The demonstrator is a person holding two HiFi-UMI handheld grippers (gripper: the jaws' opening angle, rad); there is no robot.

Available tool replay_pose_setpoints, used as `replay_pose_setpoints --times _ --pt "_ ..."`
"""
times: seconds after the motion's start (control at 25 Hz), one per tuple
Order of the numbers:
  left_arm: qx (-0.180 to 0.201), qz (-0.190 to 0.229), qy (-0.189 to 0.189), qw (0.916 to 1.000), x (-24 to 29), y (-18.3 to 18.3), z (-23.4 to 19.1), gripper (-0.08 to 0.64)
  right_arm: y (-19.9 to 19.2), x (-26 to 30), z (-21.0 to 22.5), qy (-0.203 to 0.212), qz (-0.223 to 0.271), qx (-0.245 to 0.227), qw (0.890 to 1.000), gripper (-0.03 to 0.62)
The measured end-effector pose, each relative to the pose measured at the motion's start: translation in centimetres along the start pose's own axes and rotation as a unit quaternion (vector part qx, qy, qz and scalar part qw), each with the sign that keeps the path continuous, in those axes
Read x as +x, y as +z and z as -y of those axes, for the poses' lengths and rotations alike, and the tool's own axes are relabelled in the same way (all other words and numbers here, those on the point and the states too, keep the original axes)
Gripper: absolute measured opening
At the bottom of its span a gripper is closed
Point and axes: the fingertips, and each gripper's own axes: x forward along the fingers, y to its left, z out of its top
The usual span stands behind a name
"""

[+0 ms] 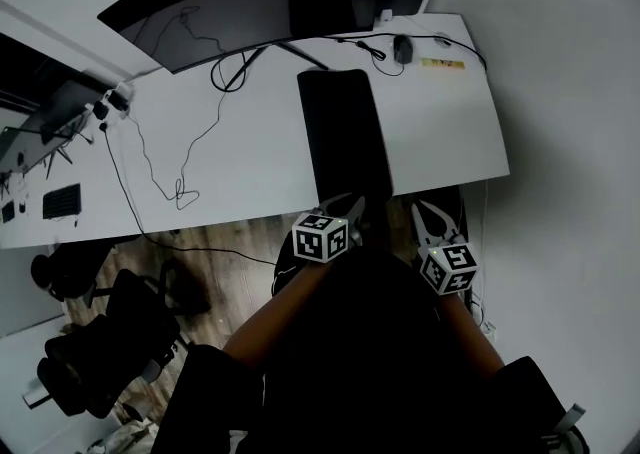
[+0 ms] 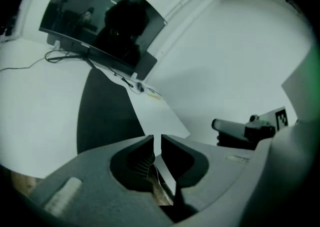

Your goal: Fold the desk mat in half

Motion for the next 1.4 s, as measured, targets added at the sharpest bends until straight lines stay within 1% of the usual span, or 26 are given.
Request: replay_pose_setpoints --times 0.08,0.16,0.28,0.36,0.44,0.56,0.64,0.72,0.84,0.92,1.08,1.2,1.32,1.4 --pt "-0.016 0.045 0.004 0.9989 -3.2 2.0 -0.3 0.037 1.2 1.0 -1.2 0.016 0.005 -0.014 1.000 -0.002" --pt "-0.017 0.077 0.006 0.9969 -6.4 3.4 -0.6 0.029 2.4 1.9 -2.4 0.026 0.011 -0.024 0.999 -0.002" --pt "0.002 0.118 0.020 0.9928 -11.0 5.2 -1.7 0.023 4.1 3.4 -4.3 0.039 0.018 -0.042 0.998 -0.002" --pt "0.013 0.150 0.035 0.9880 -14.2 6.5 -2.6 0.021 5.2 4.5 -5.9 0.050 0.021 -0.057 0.997 -0.002" --pt "0.018 0.188 0.048 0.9809 -17.5 7.9 -3.4 0.021 6.3 5.3 -7.8 0.062 0.026 -0.066 0.996 -0.002" --pt "0.032 0.245 0.075 0.9661 -22.4 10.0 -4.6 0.021 8.4 6.2 -10.6 0.075 0.038 -0.081 0.993 -0.002" --pt "0.050 0.268 0.096 0.9573 -25.2 11.1 -5.6 0.021 9.7 6.7 -12.5 0.077 0.047 -0.093 0.992 -0.002" --pt "0.064 0.282 0.115 0.9502 -27.7 12.1 -6.5 0.021 10.8 7.0 -14.4 0.077 0.053 -0.102 0.990 -0.002" --pt "0.066 0.309 0.142 0.9380 -31.8 13.8 -8.2 0.021 12.5 7.4 -16.9 0.073 0.064 -0.100 0.990 -0.002" --pt "0.071 0.318 0.155 0.9326 -34.1 15.0 -9.3 0.021 14.0 7.6 -18.3 0.069 0.078 -0.095 0.990 -0.002" --pt "0.100 0.315 0.170 0.9282 -37.3 16.6 -10.9 0.021 15.8 7.9 -20.5 0.055 0.101 -0.113 0.987 -0.002" --pt "0.117 0.316 0.170 0.9261 -38.6 17.3 -11.7 0.021 16.2 8.0 -21.6 0.051 0.110 -0.126 0.985 -0.002" --pt "0.115 0.314 0.164 0.9281 -38.9 17.5 -12.7 0.021 16.1 7.8 -22.1 0.040 0.118 -0.133 0.983 -0.002" --pt "0.124 0.306 0.167 0.9289 -39.1 17.6 -13.5 0.021 16.1 7.6 -22.3 0.029 0.122 -0.140 0.982 -0.002"
